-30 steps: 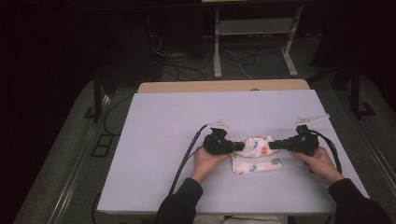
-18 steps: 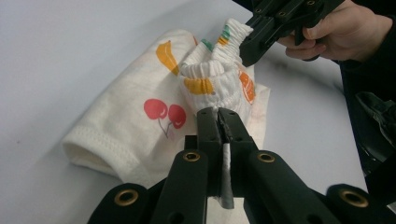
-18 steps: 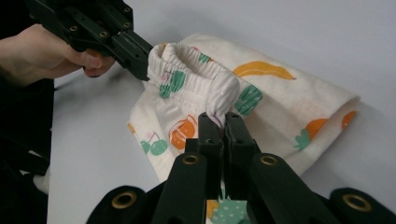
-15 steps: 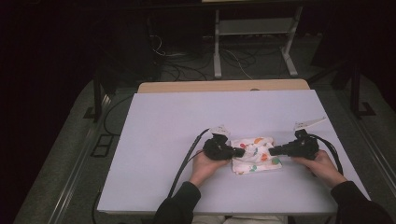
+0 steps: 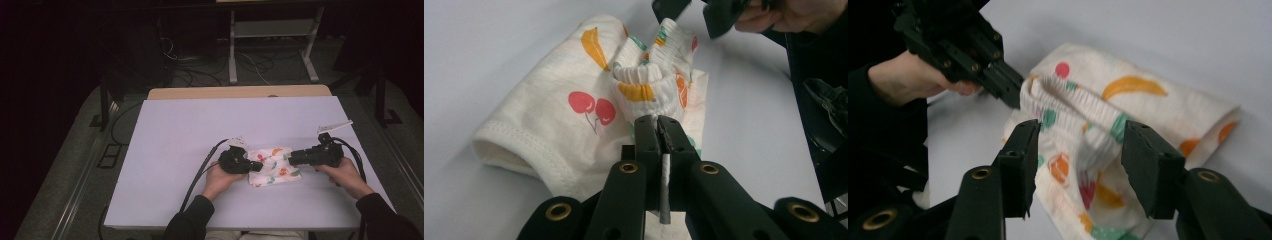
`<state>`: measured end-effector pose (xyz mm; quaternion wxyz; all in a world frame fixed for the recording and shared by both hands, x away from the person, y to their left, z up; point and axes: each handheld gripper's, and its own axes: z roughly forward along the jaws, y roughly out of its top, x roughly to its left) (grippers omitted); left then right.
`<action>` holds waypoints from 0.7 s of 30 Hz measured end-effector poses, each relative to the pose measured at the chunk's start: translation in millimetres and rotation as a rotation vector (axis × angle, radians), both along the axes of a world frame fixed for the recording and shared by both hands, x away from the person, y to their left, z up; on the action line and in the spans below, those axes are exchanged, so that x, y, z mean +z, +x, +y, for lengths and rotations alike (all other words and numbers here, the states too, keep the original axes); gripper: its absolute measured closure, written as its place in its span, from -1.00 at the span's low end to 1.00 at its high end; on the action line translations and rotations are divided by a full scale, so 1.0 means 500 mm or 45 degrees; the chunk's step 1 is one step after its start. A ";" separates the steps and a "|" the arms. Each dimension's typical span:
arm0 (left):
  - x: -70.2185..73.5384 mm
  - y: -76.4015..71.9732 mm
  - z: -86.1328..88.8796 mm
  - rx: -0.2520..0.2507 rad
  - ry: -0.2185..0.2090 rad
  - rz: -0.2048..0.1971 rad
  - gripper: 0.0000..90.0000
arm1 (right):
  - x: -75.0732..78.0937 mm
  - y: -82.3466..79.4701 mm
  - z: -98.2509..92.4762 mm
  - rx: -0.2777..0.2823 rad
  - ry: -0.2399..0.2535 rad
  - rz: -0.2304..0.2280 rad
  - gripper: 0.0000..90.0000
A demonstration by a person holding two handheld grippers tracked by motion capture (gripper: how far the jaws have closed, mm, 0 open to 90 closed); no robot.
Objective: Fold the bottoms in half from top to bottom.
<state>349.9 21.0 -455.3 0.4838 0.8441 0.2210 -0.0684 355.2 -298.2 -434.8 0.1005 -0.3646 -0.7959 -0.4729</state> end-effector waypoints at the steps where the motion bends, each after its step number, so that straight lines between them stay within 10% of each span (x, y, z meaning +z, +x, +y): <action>1: 0.000 0.000 0.000 -0.002 -0.002 -0.002 0.92 | 0.005 0.003 0.005 -0.006 -0.012 -0.010 0.04; 10: -0.006 -0.003 -0.005 -0.042 0.008 -0.020 0.92 | 0.013 0.052 0.075 -0.094 -0.203 -0.002 0.88; 21: -0.007 -0.005 -0.005 -0.058 0.025 -0.019 0.89 | -0.003 0.080 0.136 0.019 -0.337 0.104 0.97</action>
